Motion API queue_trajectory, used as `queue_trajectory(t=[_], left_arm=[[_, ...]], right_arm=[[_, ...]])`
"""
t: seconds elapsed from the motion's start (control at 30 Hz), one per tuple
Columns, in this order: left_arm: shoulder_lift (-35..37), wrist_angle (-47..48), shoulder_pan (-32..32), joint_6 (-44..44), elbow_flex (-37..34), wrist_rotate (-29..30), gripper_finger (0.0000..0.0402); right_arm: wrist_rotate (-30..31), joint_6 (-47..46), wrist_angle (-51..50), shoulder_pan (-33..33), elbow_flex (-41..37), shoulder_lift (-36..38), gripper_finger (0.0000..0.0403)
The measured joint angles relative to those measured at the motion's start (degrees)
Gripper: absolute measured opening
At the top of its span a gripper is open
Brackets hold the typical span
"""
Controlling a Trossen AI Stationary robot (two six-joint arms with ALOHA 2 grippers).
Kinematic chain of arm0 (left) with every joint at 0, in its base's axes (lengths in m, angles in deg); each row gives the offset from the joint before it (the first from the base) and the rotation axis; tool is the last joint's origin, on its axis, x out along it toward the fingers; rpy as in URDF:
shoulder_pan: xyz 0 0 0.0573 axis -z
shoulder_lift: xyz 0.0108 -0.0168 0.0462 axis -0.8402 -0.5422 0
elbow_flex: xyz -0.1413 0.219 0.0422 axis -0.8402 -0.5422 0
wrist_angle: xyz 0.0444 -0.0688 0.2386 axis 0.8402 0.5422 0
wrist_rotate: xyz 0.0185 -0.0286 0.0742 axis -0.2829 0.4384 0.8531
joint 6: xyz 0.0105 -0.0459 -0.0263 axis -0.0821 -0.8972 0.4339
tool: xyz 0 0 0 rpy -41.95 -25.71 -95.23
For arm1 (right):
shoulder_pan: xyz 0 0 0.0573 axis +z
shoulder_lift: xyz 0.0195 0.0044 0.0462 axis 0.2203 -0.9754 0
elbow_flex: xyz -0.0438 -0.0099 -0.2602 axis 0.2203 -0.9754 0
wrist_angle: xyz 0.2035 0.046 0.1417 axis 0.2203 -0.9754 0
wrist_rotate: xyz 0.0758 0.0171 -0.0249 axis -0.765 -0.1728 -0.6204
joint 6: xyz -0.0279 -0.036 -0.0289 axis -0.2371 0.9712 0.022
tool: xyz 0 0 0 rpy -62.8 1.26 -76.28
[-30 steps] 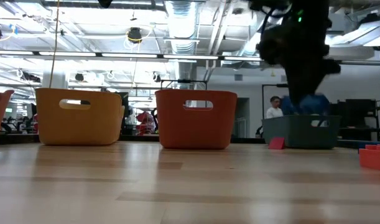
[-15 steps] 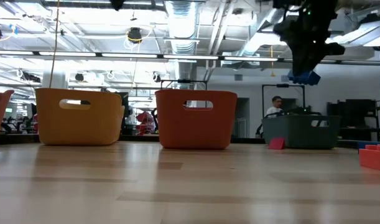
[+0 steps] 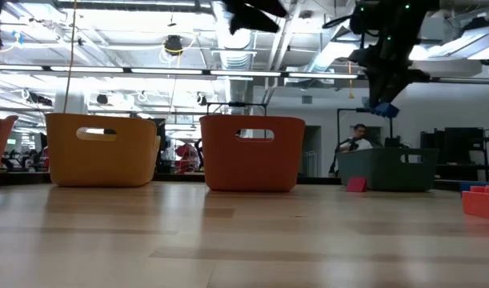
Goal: Sort blocks
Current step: Put the blue game piece into the yellow bin
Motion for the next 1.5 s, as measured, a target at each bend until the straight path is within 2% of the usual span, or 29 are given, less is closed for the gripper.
queue_trajectory(t=[0.1, 0.27, 0.5, 0.63, 0.77, 0.9, 0.97, 1.07, 1.3, 1.5], left_arm=[[-8.00, 0.24, -1.14, -2.38, 8.77, 0.05, 0.0205], [-18.27, 0.79, -2.21, -7.25, 19.88, 0.24, 0.0205], [-29.07, 0.42, -2.28, -6.76, 28.11, 0.41, 0.0205], [-34.20, -1.69, -2.24, -7.05, 31.70, 0.39, 0.0205], [-36.77, -5.80, -2.02, -7.25, 32.79, 2.38, 0.0205], [-38.23, -9.76, -1.08, -8.07, 33.62, 13.62, 0.0205], [-38.52, -10.54, -0.83, -6.42, 33.66, 17.30, 0.0205], [-38.55, -11.43, -0.80, -4.13, 33.53, 16.20, 0.0205], [-38.49, -12.67, -1.90, -4.69, 33.36, 5.67, 0.0205], [-39.12, -12.83, -2.35, -0.31, 33.33, 5.97, 0.0205]], right_arm=[[-2.81, 4.81, 0.13, -3.07, 0.00, 0.00, 0.0133], [-3.64, 8.31, 2.89, -3.86, -0.02, 1.53, 0.0140], [-4.85, 6.33, 5.65, -3.93, -0.17, 6.05, 0.0141], [-5.84, 2.89, 7.95, -3.83, -3.75, 9.59, 0.0141], [-5.76, -0.52, 9.16, -2.00, -7.62, 12.80, 0.0141], [-2.82, -4.57, 12.40, 0.82, -11.28, 15.47, 0.0141], [-0.84, -7.16, 14.78, 2.26, -13.22, 16.65, 0.0141], [0.43, -9.58, 19.22, 3.90, -16.02, 17.95, 0.0141], [3.67, -13.14, 24.38, 5.49, -18.95, 18.36, 0.0141], [5.04, -14.21, 24.40, 5.59, -18.99, 19.90, 0.0141]])
